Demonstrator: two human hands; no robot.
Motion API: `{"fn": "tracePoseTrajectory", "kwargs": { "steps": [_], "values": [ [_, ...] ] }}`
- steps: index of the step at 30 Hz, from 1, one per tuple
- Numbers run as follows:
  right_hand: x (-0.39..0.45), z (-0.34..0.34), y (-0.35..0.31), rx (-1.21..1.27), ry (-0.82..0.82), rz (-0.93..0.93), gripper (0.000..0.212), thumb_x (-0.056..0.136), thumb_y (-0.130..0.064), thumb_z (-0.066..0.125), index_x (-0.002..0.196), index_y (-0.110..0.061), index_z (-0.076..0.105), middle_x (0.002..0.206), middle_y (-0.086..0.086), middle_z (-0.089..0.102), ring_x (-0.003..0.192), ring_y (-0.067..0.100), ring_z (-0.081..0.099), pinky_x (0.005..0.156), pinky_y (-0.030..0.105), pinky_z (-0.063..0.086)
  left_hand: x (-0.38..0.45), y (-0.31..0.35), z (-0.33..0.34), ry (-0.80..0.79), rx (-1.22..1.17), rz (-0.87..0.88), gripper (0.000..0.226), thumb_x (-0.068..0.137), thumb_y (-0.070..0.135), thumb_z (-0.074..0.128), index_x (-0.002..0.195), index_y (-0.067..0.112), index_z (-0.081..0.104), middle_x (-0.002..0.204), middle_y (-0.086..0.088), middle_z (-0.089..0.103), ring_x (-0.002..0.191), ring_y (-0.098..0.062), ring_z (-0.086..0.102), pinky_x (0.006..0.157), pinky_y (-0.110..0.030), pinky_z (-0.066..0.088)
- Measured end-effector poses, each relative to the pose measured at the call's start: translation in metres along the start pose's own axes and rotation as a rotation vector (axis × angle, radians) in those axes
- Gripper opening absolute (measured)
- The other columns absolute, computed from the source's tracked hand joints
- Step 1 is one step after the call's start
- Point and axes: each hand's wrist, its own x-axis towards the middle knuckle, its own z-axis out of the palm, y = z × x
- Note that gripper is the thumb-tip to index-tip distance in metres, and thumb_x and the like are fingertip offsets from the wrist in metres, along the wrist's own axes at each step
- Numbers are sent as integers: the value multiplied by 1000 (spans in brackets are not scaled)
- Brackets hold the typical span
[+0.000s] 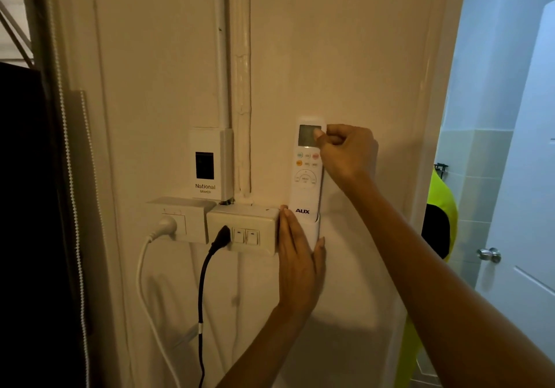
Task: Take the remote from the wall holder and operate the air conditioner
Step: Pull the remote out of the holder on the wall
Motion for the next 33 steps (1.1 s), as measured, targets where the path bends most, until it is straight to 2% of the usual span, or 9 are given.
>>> {"fn": "tracePoseTrajectory", "kwargs": {
  "steps": [2, 4, 10, 17, 20, 24, 27, 29, 33],
  "values": [
    [2, -5, -1, 20, 0, 15, 11, 79, -39, 62, 70, -33, 64, 60, -19, 63, 64, 7, 67, 63, 36, 59, 0, 1, -3, -9, 10, -3, 79, 94, 35, 48, 146, 18, -11, 154, -3, 1, 143, -29, 12, 104, -55, 40],
    [7, -13, -3, 35, 29, 35, 22, 77, -40, 62, 56, -35, 57, 58, -17, 64, 63, 11, 69, 62, 40, 60, 0, 2, -5, -32, 2, -4, 81, 93, 30, 53, 146, 12, -7, 155, -8, 4, 143, -29, 12, 104, -55, 40],
    [10, -31, 0, 95, -21, 96, 24, 73, -38, 67, 50, -35, 57, 55, -11, 67, 63, 16, 71, 65, 45, 59, 1, 8, -18, -96, -35, -17, 82, 91, 27, 58, 143, 13, -4, 155, -18, 17, 143, -33, 17, 109, -54, 35],
    [-6, -42, 14, 144, -155, 197, 16, 74, -38, 67, 60, -32, 62, 71, 2, 74, 68, 23, 73, 70, 47, 58, 2, 8, -44, -220, -120, 25, 72, 94, 18, 53, 135, 38, -2, 157, -2, 7, 140, -12, 2, 106, -21, 12],
    [-12, -46, 17, 169, -196, 226, 10, 76, -36, 68, 70, -28, 66, 77, 5, 75, 70, 25, 73, 71, 46, 59, 3, 11, -60, -291, -225, -61, 63, 94, 3, 50, 141, 30, 18, 156, 0, 16, 141, -10, 6, 110, -26, 14],
    [-22, -44, 19, 189, -261, 281, 29, 79, -32, 68, 98, -10, 70, 81, 8, 74, 70, 22, 73, 67, 42, 61, 8, 30, -84, -275, -469, -226, 38, 101, 21, 37, 138, 29, 37, 142, 11, 39, 130, 1, 25, 106, -19, 21],
    [-32, -43, 16, 223, -311, 304, 30, 80, -28, 67, 100, -6, 68, 77, 6, 74, 67, 17, 73, 62, 37, 61, 13, 46, -98, -361, -634, -305, 30, 101, 30, 29, 116, 46, 50, 113, 25, 57, 103, 13, 56, 82, -5, 44],
    [-37, -43, 14, 230, -337, 316, 29, 81, -28, 67, 100, -6, 68, 78, 7, 74, 67, 18, 73, 62, 36, 61, 17, 51, -101, -398, -708, -378, 29, 101, 33, 27, 102, 48, 52, 100, 23, 62, 89, 9, 62, 75, -12, 49],
    [-45, -44, 10, 249, -374, 353, 28, 80, -27, 68, 99, -7, 67, 80, 9, 75, 66, 18, 73, 54, 29, 59, 21, 56, -110, -443, -834, -528, 32, 100, 40, 28, 96, 38, 60, 96, 6, 69, 88, -11, 67, 71, -27, 54]
  ]
}}
